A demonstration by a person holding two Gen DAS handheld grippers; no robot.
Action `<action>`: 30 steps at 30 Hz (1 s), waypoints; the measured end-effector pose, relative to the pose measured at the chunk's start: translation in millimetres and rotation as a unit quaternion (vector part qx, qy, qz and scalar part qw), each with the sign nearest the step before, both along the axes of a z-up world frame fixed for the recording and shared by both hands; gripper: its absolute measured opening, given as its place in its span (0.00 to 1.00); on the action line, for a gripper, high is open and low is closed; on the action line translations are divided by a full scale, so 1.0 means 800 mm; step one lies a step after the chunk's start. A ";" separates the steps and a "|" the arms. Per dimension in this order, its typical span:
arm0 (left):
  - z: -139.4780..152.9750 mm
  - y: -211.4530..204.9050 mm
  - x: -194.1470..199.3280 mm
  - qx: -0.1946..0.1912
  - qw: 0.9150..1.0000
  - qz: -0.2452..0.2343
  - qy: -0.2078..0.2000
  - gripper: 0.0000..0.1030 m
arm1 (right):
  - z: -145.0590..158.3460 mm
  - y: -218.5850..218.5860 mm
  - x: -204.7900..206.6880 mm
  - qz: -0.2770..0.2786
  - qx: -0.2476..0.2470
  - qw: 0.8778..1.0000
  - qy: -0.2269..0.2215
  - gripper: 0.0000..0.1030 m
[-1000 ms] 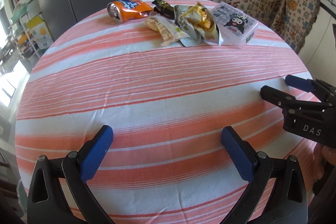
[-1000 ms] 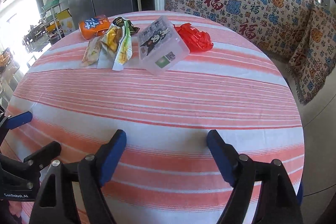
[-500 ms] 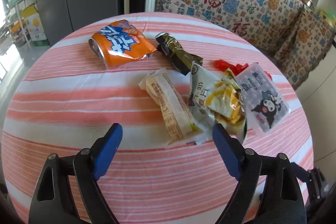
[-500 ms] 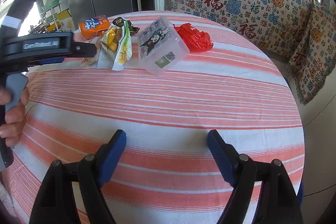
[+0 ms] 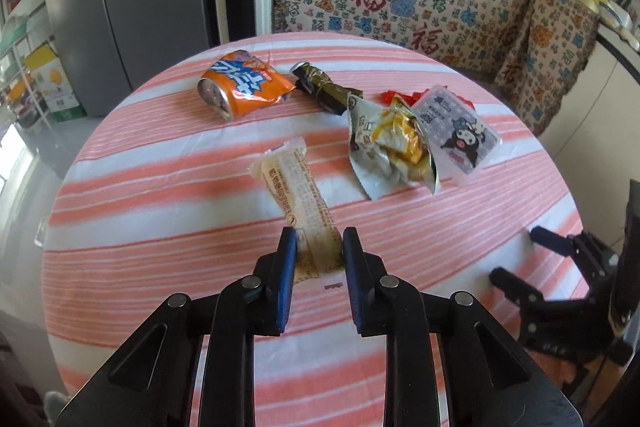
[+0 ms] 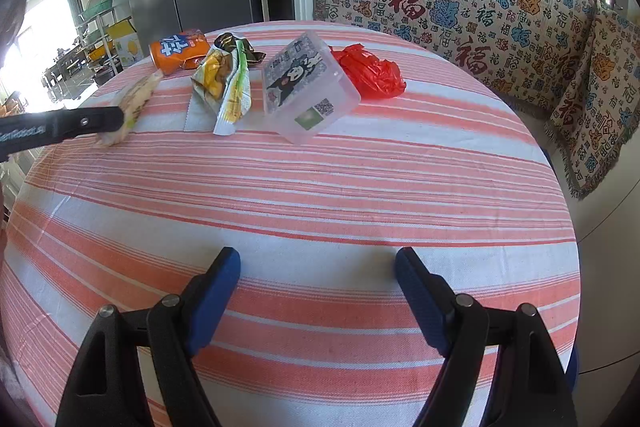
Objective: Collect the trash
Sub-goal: 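Grasp the long bread packet with the left tool while the right tool grasps the clear plastic box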
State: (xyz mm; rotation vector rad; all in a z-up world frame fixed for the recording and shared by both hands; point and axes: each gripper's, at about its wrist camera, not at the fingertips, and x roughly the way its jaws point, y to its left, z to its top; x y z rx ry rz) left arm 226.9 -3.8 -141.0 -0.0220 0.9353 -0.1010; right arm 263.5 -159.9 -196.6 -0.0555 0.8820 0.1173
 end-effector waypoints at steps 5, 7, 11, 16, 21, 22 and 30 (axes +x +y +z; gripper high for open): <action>0.002 0.007 -0.029 0.016 1.000 0.002 0.002 0.22 | 0.000 0.000 0.000 0.000 0.000 1.000 0.000 0.80; 0.000 0.009 -0.035 0.019 1.000 0.005 0.003 0.22 | 0.000 0.000 0.001 0.000 0.000 1.000 0.000 0.80; -0.007 0.014 -0.037 0.015 1.000 0.014 0.009 0.22 | 0.000 0.001 0.001 0.000 0.000 1.000 0.000 0.80; -0.014 0.015 -0.036 0.009 1.000 0.020 0.011 0.24 | 0.000 0.001 0.002 -0.007 -0.003 1.000 0.001 0.80; -0.034 0.022 -0.034 -0.003 0.999 0.030 0.011 0.83 | 0.000 0.001 0.002 -0.008 -0.007 1.000 0.001 0.80; -0.040 0.023 -0.032 -0.007 0.999 0.027 0.015 0.83 | 0.000 0.001 0.002 -0.009 -0.007 1.000 0.001 0.80; -0.054 0.034 -0.026 -0.024 0.999 0.020 0.015 0.91 | 0.027 0.026 0.027 0.014 -0.047 0.997 -0.055 0.80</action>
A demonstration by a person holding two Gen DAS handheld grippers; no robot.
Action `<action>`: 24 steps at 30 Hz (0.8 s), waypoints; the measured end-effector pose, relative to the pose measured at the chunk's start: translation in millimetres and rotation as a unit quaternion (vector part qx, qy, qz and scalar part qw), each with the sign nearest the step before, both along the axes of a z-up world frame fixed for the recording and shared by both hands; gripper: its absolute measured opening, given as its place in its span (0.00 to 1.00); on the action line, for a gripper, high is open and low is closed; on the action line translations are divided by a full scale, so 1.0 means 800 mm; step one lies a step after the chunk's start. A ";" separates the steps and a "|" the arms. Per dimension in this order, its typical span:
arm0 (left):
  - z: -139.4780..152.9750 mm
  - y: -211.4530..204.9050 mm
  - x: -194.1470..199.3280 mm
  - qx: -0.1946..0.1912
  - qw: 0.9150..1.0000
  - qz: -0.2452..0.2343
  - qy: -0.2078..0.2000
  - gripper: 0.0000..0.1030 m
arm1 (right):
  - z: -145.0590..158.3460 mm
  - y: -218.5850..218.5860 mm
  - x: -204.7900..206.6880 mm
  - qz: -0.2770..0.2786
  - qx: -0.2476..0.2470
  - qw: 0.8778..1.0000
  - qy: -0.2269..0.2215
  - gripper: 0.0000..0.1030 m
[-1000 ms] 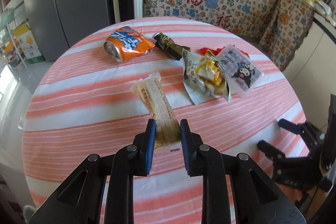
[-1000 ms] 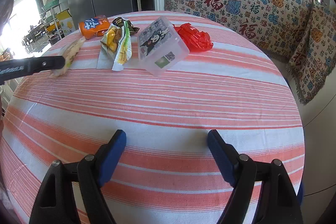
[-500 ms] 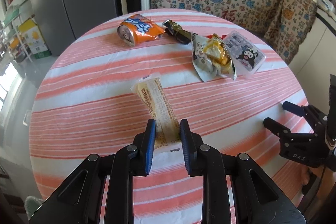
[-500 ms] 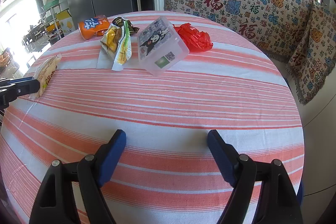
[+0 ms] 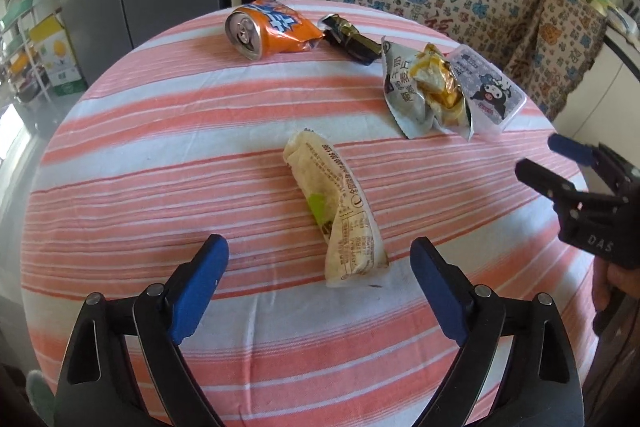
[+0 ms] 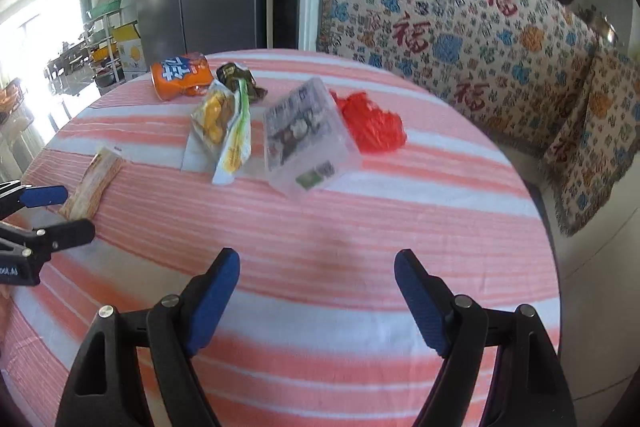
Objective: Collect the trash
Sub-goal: 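Grasp the long bread packet with the left tool while the right tool grasps the clear plastic box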
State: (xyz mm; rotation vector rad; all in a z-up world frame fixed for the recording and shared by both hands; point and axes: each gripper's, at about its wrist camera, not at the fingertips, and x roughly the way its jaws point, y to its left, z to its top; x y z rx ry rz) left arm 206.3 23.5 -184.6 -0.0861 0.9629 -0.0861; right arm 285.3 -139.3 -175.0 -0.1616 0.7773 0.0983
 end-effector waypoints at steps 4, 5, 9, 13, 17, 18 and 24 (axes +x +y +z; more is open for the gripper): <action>-0.001 -0.007 -0.001 0.013 1.000 -0.005 -0.002 0.92 | 0.003 0.044 0.054 0.032 -0.074 0.997 0.018 0.80; -0.003 -0.011 -0.001 0.023 1.000 -0.009 -0.003 0.93 | -0.001 0.050 0.069 0.034 -0.097 0.994 0.029 0.80; -0.006 -0.022 -0.004 0.054 0.998 -0.019 -0.002 0.95 | -0.006 0.053 0.101 0.028 -0.131 0.990 0.042 0.74; -0.006 -0.023 -0.005 0.056 0.998 -0.020 0.002 0.95 | 0.000 0.027 0.094 -0.004 -0.035 0.997 0.065 0.65; -0.005 -0.019 -0.009 0.055 0.998 -0.021 0.008 0.95 | -0.010 -0.003 0.053 -0.033 0.057 0.991 0.112 0.65; -0.005 -0.018 -0.011 0.057 0.998 -0.021 0.010 0.95 | -0.014 -0.010 0.038 -0.041 0.076 0.989 0.122 0.65; 0.008 0.014 -0.031 0.018 1.000 -0.018 0.014 0.95 | -0.021 -0.024 -0.028 -0.028 0.121 0.977 0.175 0.66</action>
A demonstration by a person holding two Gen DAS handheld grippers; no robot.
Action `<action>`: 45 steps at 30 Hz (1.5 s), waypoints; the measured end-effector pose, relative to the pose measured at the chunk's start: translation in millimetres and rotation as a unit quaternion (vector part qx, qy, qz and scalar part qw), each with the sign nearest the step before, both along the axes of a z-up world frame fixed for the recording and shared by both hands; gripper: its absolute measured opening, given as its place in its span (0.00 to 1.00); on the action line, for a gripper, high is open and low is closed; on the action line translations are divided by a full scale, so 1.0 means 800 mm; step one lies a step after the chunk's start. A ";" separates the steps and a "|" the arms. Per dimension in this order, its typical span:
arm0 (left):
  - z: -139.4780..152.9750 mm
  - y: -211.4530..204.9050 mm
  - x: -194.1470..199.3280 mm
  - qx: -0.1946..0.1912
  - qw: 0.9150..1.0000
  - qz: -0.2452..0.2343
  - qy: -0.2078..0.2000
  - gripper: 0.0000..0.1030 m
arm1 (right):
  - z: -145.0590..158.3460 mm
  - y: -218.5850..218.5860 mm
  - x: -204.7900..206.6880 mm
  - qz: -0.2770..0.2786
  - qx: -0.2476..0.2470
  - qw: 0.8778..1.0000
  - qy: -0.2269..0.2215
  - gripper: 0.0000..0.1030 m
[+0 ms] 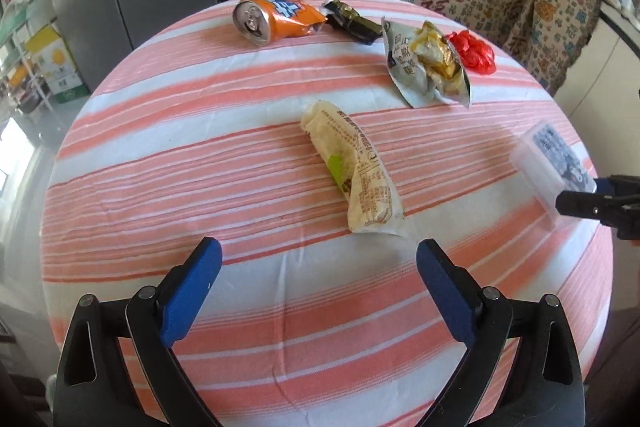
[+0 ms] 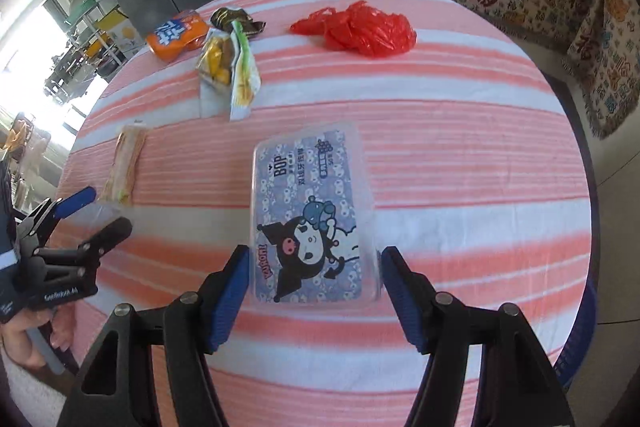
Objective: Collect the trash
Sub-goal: 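Grasp the long bread packet with the left tool while the right tool grasps the clear plastic box, then carry the bread packet and plastic box to the wastebasket and open both tools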
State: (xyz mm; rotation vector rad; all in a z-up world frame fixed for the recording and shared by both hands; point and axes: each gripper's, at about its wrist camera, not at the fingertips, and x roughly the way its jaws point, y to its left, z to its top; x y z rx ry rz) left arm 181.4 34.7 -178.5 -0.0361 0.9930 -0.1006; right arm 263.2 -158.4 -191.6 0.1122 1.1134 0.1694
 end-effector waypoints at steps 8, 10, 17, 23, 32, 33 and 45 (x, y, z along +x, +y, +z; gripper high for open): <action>0.026 0.036 0.013 -0.121 0.993 0.009 -0.002 0.95 | 0.030 0.000 -0.003 0.023 -0.028 0.999 0.010 0.76; 0.025 0.030 0.031 -0.127 0.992 0.017 0.015 0.95 | 0.034 0.004 0.013 0.036 -0.044 0.998 0.027 0.76; 0.016 -0.025 0.067 -0.027 0.998 0.007 0.064 0.91 | 0.029 0.018 0.046 0.049 -0.076 0.992 0.083 0.77; 0.008 -0.045 0.074 0.021 0.997 -0.007 0.070 0.22 | 0.011 0.028 0.052 0.058 -0.100 0.988 0.099 0.65; 0.055 -0.073 0.036 -0.020 0.997 -0.066 0.016 0.17 | 0.059 0.020 0.004 0.077 -0.116 0.990 0.032 0.61; 0.062 -0.079 0.031 -0.022 0.997 -0.075 0.015 0.17 | 0.064 0.018 0.004 0.074 -0.113 0.990 0.030 0.61; 0.111 -0.230 -0.001 -0.039 0.983 -0.179 0.000 0.17 | 0.105 -0.101 -0.031 0.007 -0.084 0.996 0.019 0.61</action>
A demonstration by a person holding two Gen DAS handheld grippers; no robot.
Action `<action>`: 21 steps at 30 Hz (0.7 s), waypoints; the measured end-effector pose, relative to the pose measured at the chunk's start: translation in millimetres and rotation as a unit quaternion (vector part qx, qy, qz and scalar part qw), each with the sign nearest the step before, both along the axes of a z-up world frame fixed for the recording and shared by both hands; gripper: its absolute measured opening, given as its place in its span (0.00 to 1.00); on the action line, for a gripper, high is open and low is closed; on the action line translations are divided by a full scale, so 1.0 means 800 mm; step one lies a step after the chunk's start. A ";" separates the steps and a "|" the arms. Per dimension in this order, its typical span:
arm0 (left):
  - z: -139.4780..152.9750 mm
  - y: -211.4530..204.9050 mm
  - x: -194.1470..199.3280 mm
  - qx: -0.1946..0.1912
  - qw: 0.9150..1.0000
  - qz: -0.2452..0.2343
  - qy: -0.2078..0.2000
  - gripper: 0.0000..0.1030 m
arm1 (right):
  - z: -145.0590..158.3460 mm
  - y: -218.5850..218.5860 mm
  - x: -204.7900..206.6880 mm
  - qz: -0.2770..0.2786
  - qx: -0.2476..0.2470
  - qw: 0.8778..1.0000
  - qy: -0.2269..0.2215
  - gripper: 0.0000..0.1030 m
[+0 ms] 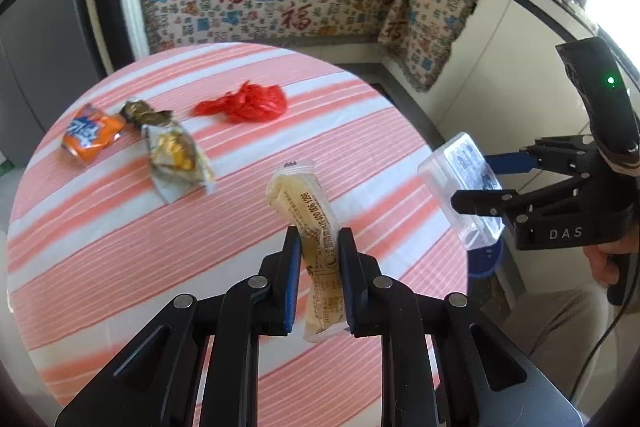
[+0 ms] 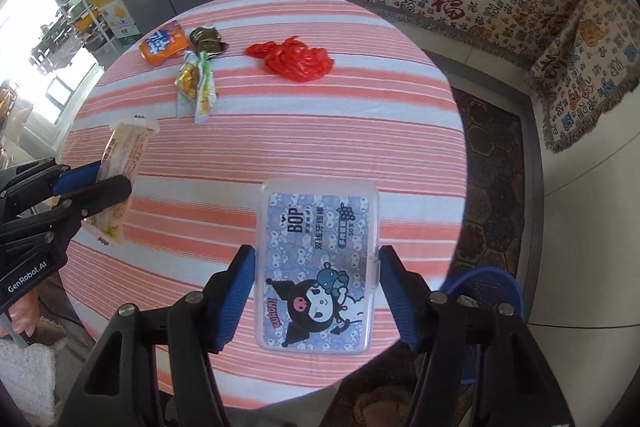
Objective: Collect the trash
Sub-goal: 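Carry the bread packet and plastic box to the wastebasket and open both tools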
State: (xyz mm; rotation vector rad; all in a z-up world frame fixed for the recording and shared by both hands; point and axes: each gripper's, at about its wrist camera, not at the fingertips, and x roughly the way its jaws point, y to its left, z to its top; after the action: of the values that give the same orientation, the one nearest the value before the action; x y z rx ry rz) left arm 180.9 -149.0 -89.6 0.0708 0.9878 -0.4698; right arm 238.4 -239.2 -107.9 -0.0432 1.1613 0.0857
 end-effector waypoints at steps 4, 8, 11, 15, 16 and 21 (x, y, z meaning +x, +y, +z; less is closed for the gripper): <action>0.004 -0.069 -0.006 -0.003 0.999 -0.039 0.000 0.17 | 0.010 -0.073 -0.022 -0.047 0.006 0.999 -0.008 0.61; 0.003 -0.138 -0.011 -0.009 0.997 -0.075 0.008 0.17 | 0.012 -0.152 -0.051 -0.098 0.009 0.995 -0.007 0.61; -0.003 -0.197 -0.011 -0.011 0.995 -0.099 0.018 0.17 | 0.009 -0.209 -0.077 -0.135 0.012 0.991 -0.009 0.62; -0.017 -0.264 -0.014 -0.012 0.992 -0.124 0.036 0.17 | -0.002 -0.277 -0.116 -0.184 0.019 0.983 -0.010 0.62; -0.022 -0.279 -0.014 -0.010 0.991 -0.130 0.040 0.17 | -0.008 -0.294 -0.125 -0.196 0.021 0.980 -0.009 0.62; -0.054 -0.353 -0.019 -0.002 0.987 -0.152 0.059 0.17 | -0.045 -0.365 -0.162 -0.251 0.038 0.967 -0.001 0.62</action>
State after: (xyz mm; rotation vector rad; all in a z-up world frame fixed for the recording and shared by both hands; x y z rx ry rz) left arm 165.4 -431.2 -132.7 0.1938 1.0986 -0.7633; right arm 108.7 -530.9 -143.9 0.3198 1.1346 -0.3187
